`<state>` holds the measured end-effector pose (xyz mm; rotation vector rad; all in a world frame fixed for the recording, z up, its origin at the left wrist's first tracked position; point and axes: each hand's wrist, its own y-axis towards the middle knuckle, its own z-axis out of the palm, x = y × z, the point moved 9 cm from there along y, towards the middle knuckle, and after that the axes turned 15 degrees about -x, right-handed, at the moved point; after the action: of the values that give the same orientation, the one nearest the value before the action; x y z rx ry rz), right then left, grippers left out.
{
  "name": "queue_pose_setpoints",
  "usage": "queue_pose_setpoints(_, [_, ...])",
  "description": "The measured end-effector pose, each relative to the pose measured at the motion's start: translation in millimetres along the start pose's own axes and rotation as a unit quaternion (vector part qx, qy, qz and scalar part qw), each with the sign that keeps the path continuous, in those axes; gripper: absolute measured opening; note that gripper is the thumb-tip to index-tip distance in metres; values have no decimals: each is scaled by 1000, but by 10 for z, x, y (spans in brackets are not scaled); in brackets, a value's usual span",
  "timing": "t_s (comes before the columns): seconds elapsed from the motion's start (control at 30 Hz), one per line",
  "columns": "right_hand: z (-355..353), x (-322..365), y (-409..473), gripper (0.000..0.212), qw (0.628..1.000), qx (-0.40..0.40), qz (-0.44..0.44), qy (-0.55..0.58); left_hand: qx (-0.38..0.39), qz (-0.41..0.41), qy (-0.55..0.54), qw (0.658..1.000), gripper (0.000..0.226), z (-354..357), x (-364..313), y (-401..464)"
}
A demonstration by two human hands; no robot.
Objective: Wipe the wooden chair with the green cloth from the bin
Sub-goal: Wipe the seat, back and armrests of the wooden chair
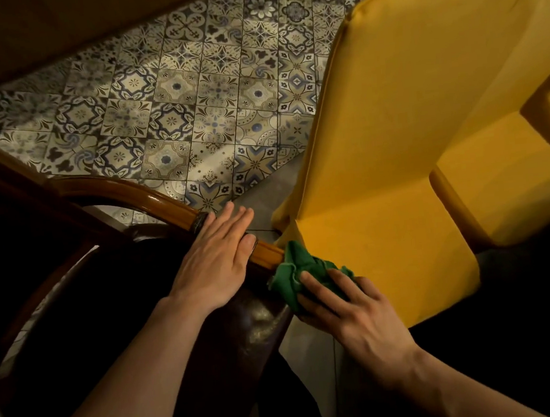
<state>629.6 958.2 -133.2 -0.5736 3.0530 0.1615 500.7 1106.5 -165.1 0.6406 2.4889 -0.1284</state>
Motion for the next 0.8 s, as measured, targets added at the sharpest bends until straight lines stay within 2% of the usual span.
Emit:
queue_pose_setpoints(0.2, [-192,-76,-186,48,997,64,-6,-39,32,-3,-3,999,59,46,16,3])
queue_pose_setpoints(0.3, [-282,-225,-258,37,988,143,40,-41,66,-3,4,998,60,51,15,15])
queue_pose_setpoints(0.4, [-340,-376,-340,51,976,192,98,-15,74,-20,7,997,59,-51,-59,27])
queue_pose_setpoints(0.53, [-685,-478,-95,51,977,117,163,74,48,-42,-52,997,65,-351,-355,-56])
queue_pose_setpoints(0.67, [-1068,-440,325,27,948,67,208,234,132,-13,-89,987,87,-561,-735,-289])
queue_pose_setpoints(0.73, [-1233,-352,517,29,929,58,210,300,121,19,-79,989,92,-761,-873,-337])
queue_pose_setpoints(0.8, [-1429,-249,691,36,913,40,208,349,87,27,-81,993,87,-1015,-945,-341])
